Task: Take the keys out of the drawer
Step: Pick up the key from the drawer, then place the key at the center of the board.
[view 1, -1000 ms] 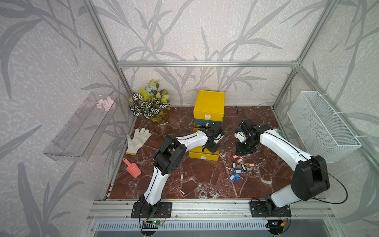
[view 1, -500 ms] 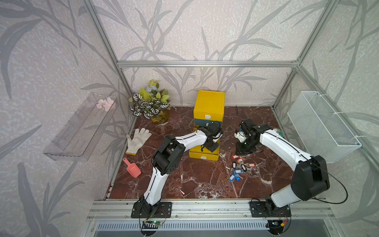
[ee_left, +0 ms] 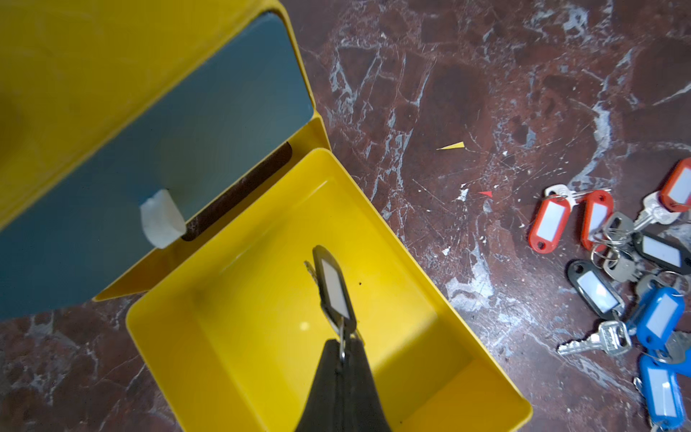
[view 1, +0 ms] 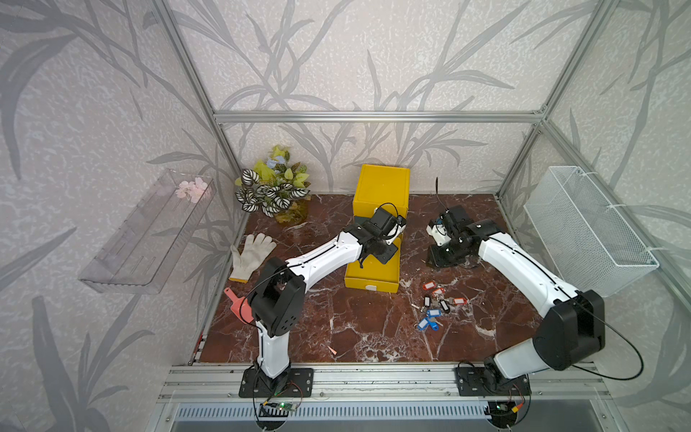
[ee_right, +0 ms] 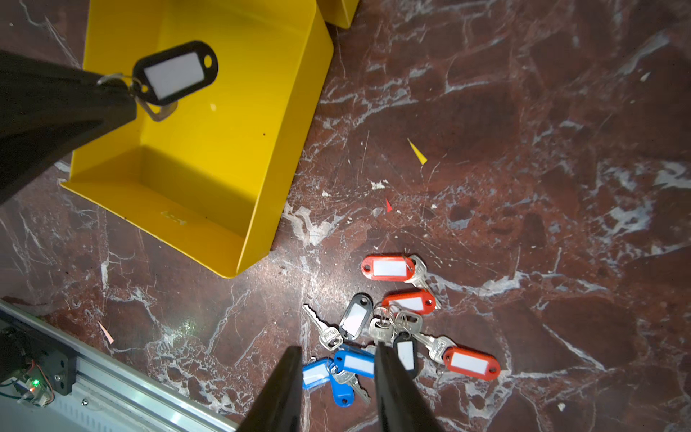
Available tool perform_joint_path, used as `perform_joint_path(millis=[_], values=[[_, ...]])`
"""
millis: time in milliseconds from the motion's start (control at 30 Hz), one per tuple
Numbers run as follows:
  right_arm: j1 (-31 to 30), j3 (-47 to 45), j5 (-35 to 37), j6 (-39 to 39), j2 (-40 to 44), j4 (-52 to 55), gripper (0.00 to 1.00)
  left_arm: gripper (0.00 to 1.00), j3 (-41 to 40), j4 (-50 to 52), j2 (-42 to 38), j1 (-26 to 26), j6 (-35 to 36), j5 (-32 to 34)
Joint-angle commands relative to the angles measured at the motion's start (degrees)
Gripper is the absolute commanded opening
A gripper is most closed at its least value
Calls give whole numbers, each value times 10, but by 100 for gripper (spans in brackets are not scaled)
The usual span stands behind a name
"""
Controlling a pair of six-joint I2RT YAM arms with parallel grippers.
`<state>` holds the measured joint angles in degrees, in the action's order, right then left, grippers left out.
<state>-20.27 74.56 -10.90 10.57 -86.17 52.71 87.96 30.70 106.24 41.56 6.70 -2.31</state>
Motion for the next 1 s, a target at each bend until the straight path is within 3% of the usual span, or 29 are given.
perform_joint_path(millis=[0,300,600,633,700,767,967], values=[[4,12,16,13,25,-30,36,0,-15,-8,-42,1,20,-39],[21,-50,58,35,89,-141,36,0,-84,-79,-101,38,54,-142],[47,-52,94,46,79,-171,35,0,-85,-171,-54,97,35,-215],[51,-55,97,47,80,-174,36,4,-79,-170,-47,100,30,-224],[62,-66,97,54,82,-190,36,23,-64,-159,-31,103,15,-238],[76,-74,86,69,79,-211,36,34,-59,-149,-27,103,11,-245],[94,-32,57,93,24,-275,36,40,-110,-176,-56,103,31,-219]])
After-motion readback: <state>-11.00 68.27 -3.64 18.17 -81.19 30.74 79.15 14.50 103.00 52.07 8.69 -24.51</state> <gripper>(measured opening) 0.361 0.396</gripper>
